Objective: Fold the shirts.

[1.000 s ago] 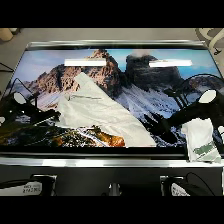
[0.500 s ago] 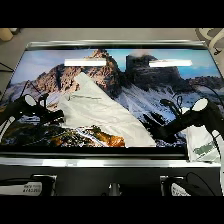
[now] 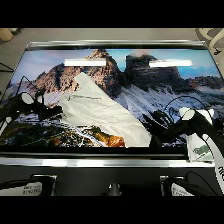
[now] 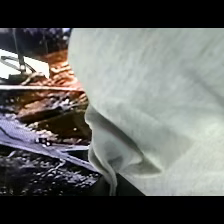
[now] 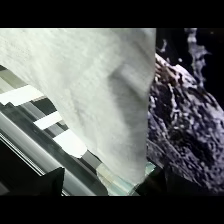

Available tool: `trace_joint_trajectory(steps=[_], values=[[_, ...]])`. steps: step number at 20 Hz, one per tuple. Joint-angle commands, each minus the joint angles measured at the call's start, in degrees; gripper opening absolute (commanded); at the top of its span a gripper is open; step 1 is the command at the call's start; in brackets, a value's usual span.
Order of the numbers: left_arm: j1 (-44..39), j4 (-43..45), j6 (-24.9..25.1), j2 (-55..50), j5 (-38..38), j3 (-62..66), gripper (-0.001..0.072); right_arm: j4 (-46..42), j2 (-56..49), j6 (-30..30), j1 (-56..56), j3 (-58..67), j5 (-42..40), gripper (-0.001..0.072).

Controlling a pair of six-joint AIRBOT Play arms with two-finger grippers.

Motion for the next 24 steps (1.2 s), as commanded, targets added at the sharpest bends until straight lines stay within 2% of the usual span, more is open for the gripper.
trace_joint_trajectory(steps=[1, 2, 3, 4, 7, 9, 12, 14, 17, 24], values=[[-0.81, -0.15, 3.17, 3.30, 0.26, 0.11, 0.0027, 0.26, -1.92, -0.39, 5.14, -1.01, -6.71, 0.0602], [-1.27, -0.17, 3.56, 4.55, 0.31, 0.13, 0.0027, 0.33, -1.86, 0.04, 6.82, -0.61, -8.39, 0.0447], [-1.81, -0.22, 3.54, 6.27, 0.74, 0.24, 0.0027, 0.17, -1.86, 0.70, 7.87, 0.68, -8.41, 0.0075], [-2.29, -0.22, 4.04, 8.13, 0.98, 1.05, 0.0027, 0.17, -1.46, 1.70, 7.78, 2.69, -7.96, 0.0032], [-3.63, -0.20, 7.69, 16.46, 2.86, 10.27, 0.0026, -4.09, 5.01, 1.81, 7.61, 15.85, -6.78, 0.0029], [-4.31, -0.24, 7.58, 22.91, 6.80, 22.05, 0.0026, -9.49, 12.04, 3.54, 7.61, 30.49, -9.09, 0.0030], [-4.66, -0.22, 7.61, 30.64, 15.72, 42.80, 0.0026, -18.88, 23.23, 5.95, 7.61, 53.09, -21.11, 0.0030], [-4.57, -0.35, 7.32, 34.49, 18.25, 52.54, 0.0026, -20.70, 29.94, 10.14, 7.63, 61.24, -28.68, 0.0030], [-4.57, -2.29, 2.80, 40.02, 17.18, 54.97, 0.0026, -18.51, 37.40, 10.67, 7.63, 62.97, -34.67, 0.0030], [-4.55, 1.46, 2.64, 39.15, 6.14, 52.96, 0.0026, -21.20, 37.03, 10.67, 7.63, 62.97, -34.82, 0.0030]])
